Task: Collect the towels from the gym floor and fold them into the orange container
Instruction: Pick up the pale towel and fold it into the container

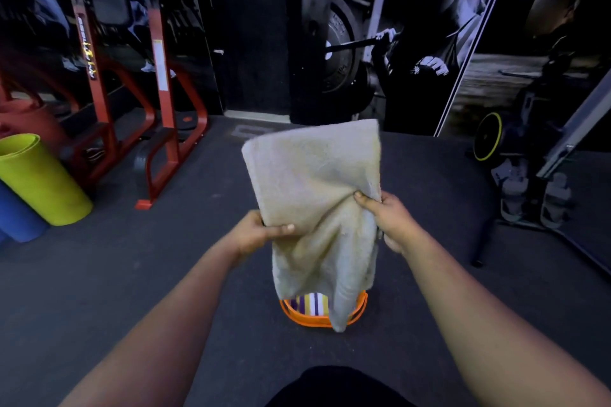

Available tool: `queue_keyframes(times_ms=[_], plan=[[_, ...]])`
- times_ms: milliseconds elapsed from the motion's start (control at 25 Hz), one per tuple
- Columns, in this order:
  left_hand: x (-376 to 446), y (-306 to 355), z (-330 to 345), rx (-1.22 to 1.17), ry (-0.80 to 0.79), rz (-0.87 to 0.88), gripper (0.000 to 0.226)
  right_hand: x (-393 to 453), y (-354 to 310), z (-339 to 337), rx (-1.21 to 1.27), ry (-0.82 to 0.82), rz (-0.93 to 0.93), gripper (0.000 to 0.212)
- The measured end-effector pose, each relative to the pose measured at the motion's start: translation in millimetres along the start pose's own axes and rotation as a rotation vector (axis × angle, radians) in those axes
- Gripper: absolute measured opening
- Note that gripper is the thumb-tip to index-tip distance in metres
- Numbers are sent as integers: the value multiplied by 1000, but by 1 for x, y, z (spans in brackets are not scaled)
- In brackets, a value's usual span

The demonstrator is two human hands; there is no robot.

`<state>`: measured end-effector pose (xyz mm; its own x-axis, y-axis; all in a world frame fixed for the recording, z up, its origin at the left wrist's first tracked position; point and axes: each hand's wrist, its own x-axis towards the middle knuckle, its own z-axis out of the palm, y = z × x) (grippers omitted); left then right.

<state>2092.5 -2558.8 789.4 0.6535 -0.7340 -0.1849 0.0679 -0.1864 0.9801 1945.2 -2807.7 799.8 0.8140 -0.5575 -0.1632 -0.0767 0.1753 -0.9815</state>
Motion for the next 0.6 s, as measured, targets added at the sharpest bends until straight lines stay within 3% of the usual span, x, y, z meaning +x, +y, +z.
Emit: queue_keyframes(times_ms=[120, 280, 360, 440, 520, 600], plan=[[7, -22, 7, -203, 160, -7, 19, 3, 19, -8, 40, -54, 220, 24], [17, -43, -13, -202, 315, -140, 40, -3, 58, -6, -363, -125, 305, 33], [12, -60, -24, -137, 326, -227, 53, -11, 71, 4, -270, -82, 314, 19], [8, -66, -32, -175, 308, -197, 45, -19, 79, 17, -121, -33, 329, 5], [10, -73, -42, -161, 244, -201, 35, -20, 90, 27, -32, 80, 304, 13], [10, -82, -46, -82, 268, -241, 44, -20, 99, 33, -93, 207, 244, 23]])
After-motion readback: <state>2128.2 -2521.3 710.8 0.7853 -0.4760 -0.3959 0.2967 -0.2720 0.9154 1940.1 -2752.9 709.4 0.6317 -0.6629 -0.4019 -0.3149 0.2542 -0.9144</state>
